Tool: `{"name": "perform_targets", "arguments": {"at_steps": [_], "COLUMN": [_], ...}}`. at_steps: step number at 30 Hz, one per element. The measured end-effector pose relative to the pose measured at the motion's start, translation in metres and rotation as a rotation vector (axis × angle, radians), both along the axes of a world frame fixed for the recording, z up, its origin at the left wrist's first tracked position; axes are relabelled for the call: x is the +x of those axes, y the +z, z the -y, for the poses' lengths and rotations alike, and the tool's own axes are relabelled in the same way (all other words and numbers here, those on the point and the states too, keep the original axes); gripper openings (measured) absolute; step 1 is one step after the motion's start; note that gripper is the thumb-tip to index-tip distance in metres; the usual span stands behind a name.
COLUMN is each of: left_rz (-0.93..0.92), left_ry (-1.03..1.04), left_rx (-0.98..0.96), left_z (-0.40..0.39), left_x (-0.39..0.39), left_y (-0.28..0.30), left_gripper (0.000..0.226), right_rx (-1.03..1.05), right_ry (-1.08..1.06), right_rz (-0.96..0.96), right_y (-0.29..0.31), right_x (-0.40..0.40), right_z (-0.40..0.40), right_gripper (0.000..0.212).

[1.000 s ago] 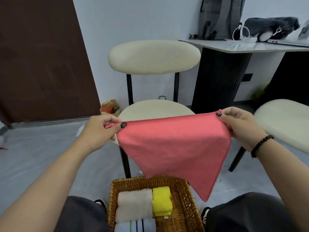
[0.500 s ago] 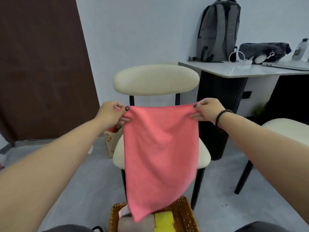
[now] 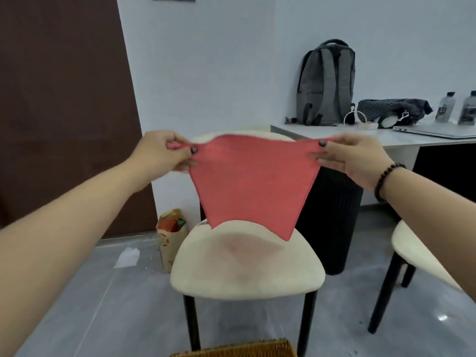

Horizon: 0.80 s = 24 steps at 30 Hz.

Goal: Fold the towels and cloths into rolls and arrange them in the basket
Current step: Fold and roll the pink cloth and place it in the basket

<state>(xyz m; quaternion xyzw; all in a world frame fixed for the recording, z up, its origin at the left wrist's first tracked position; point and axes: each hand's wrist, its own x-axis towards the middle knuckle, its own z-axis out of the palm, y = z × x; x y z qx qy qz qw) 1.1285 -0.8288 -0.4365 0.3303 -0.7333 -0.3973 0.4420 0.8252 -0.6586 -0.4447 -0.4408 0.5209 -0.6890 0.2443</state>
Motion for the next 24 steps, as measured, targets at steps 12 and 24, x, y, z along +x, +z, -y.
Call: {"name": "perform_targets", "arguments": {"at_steps": [12,24], "left_rz": [0.316,0.303], "left_ry": [-0.006,0.127], "left_rx": [0.478,0.314], "left_z": [-0.075,-0.06], "left_x": [0.025,0.017], "left_y": [-0.174,-0.2], "left_gripper": [0.01,0.006], "right_rx": [0.538,0.524], "right_ry": [0.027,-0.215], "right_rz": [0.07,-0.121], "right_y": [-0.176,-0.197], "right_x": [0.007,0.015], "right_z": [-0.08,-0.056], "right_gripper": [0.024,0.009]}}
